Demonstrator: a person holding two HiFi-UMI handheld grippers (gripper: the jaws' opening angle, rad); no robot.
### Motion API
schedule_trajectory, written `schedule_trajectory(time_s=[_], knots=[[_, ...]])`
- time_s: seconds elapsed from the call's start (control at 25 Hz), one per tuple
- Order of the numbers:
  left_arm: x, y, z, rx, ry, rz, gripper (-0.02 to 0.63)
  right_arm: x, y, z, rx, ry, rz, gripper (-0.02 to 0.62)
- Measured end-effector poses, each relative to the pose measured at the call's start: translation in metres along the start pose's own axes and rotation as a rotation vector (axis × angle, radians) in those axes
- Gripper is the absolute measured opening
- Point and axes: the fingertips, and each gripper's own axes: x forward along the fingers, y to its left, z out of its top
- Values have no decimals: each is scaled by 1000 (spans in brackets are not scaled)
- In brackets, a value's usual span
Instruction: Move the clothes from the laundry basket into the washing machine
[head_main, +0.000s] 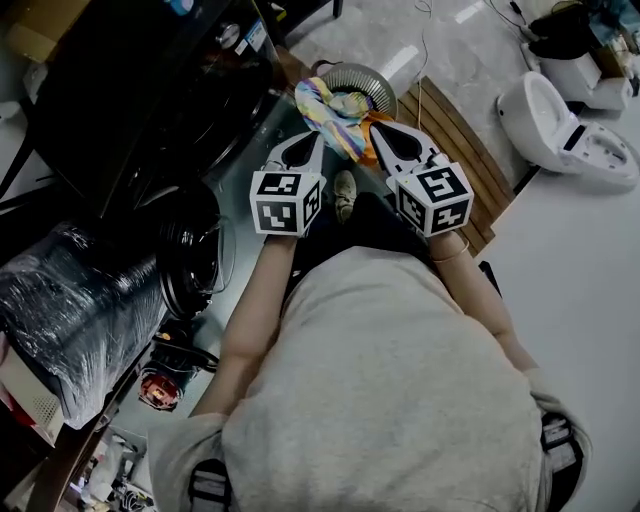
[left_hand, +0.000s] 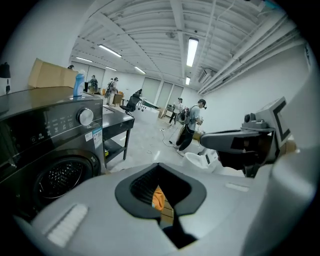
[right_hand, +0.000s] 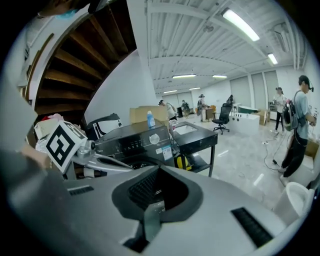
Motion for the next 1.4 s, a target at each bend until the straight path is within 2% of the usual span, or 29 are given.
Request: schedule_trajectory(time_s=[0.24, 0.44, 0.8, 1.0, 1.2, 1.4], knots=[[23, 10, 10, -20, 10, 46, 9, 23, -18, 3, -24, 32, 69, 8], [37, 20, 2, -52, 50, 66, 9, 35, -34, -7, 33, 65, 71, 9], [52, 35, -25, -72, 140, 49, 9, 50, -27, -34, 68, 159, 106, 9], [64, 51, -55, -112, 173, 53, 9, 70, -26, -77, 52, 229, 89, 9], [86, 61, -101, -147, 228, 38, 9, 85, -41, -142, 121, 320, 60, 9], [129, 76, -153, -131, 250, -14, 9, 109, -58, -209, 113, 412, 44, 18]])
